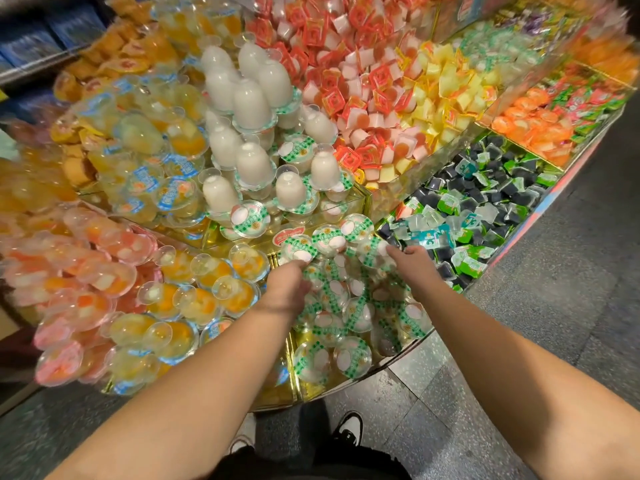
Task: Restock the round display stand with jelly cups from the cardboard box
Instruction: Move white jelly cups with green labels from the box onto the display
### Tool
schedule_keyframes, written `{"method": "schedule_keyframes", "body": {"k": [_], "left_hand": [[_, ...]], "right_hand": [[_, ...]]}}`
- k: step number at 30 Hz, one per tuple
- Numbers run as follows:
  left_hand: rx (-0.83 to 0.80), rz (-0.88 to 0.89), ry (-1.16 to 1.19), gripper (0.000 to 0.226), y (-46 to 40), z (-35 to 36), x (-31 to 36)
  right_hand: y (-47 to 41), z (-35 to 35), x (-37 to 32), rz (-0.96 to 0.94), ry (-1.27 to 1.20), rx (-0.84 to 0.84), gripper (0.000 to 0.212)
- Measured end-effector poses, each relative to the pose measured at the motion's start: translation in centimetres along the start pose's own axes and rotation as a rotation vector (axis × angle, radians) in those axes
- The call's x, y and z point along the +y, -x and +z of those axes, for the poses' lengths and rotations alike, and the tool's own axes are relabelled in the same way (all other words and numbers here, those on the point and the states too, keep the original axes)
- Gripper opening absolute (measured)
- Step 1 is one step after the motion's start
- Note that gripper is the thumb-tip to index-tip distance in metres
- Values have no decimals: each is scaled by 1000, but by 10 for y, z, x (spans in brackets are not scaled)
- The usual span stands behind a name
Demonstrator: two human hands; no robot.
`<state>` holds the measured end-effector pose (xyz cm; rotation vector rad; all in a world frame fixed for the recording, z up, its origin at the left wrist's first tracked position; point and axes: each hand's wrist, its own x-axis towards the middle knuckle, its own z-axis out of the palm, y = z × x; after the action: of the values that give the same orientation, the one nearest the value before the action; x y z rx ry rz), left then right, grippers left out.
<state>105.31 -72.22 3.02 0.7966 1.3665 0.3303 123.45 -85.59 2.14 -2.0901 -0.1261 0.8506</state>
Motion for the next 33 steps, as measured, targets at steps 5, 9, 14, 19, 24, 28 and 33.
{"method": "schedule_keyframes", "body": {"k": [5,9,14,19,24,28,33], "left_hand": [[-118,219,-24,10,46,-50,40],[-87,466,-167,7,80,-142,79],[160,659,-383,11,111,-318,96],[401,638,-536,14,139,-505,84],[598,535,-589,18,168,-652,62],[678,404,-625,25,160,-737,48],[707,324,-663,22,125,-799,50]], "right_hand": [[65,15,-59,-319,209,16,40],[143,75,-119,-589,348,-124,23],[252,199,-161,-830,537,-313,17],[355,341,-172,-1016,679,-499,20],[438,470,-177,-1142,744,-693,20],[477,560,-177,-1228,875,-785,16],[480,652,-172,-1197,1040,-842,26]]}}
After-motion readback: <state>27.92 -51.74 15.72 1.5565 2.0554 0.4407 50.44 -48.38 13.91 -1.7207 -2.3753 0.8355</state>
